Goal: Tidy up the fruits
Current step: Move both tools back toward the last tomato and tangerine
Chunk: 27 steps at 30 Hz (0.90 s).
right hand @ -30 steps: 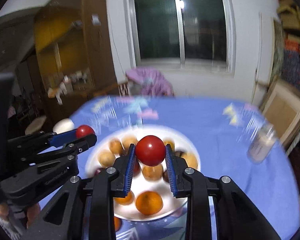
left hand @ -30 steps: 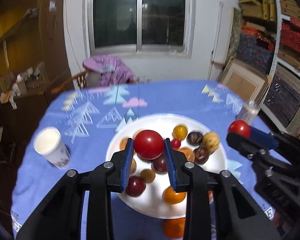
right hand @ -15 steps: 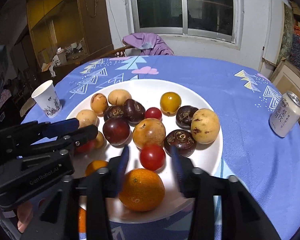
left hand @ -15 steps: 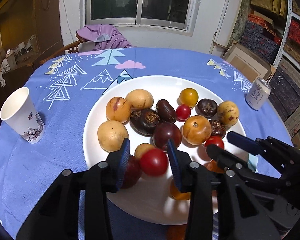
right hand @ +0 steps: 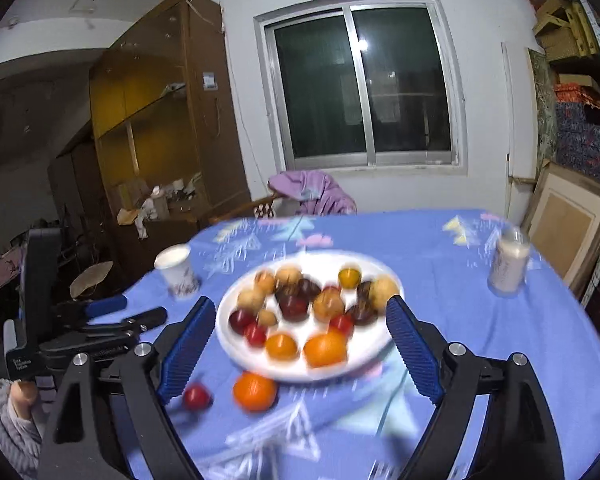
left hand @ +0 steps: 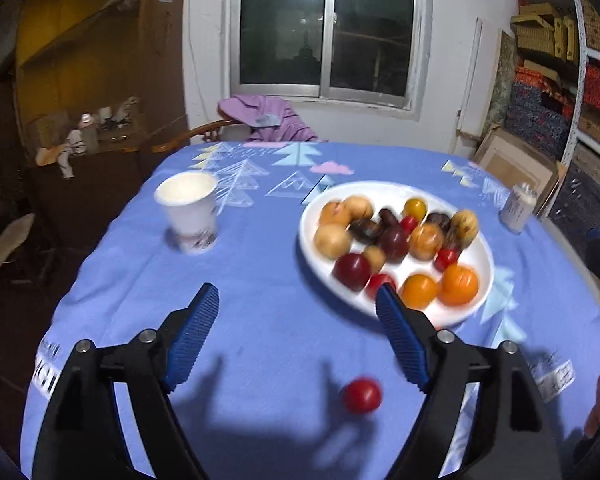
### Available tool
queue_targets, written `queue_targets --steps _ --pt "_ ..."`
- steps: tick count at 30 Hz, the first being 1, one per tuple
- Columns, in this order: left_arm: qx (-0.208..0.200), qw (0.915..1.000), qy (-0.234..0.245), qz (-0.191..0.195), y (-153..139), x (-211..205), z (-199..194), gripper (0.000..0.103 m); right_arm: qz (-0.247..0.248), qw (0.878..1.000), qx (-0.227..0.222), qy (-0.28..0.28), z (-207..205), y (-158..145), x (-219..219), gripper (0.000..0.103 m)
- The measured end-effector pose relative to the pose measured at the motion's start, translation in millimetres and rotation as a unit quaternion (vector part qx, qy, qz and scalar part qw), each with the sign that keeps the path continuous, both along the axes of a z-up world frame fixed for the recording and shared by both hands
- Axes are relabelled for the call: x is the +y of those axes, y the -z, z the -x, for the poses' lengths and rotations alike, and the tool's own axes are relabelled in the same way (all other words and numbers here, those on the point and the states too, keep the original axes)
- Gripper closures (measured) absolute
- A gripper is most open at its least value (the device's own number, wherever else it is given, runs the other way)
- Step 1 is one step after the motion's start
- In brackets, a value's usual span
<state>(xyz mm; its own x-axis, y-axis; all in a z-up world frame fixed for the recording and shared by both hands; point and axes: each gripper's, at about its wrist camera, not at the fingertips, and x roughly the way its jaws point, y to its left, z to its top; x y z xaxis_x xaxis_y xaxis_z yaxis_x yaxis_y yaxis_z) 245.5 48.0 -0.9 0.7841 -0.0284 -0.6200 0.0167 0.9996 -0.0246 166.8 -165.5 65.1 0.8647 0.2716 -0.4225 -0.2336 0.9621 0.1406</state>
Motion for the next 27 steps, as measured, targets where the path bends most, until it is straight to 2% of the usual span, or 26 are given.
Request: queue_targets --steps 5,8,15,27 --pt "0.016 0.9995 0.007 -0.024 31.8 -8.9 23.2 0.024 0.024 0.998 0.062 -0.001 5.7 40.3 7.8 0.015" --pt "0.017 0.9982 0.025 -0.051 40.4 -21.9 26.4 0.024 0.035 0.997 0.062 0.004 8.4 43.5 11.5 0.015" --pt "0.031 0.9939 0.056 -0.09 57.2 -43.5 24.8 0.024 0.023 0.997 0.075 0.012 8.3 47.0 6.1 0.012" --pt "0.075 0.9929 0.059 -0.07 68.8 -40.8 9.3 0.025 0.02 0.997 0.077 0.006 7.1 48.0 8.1 0.012"
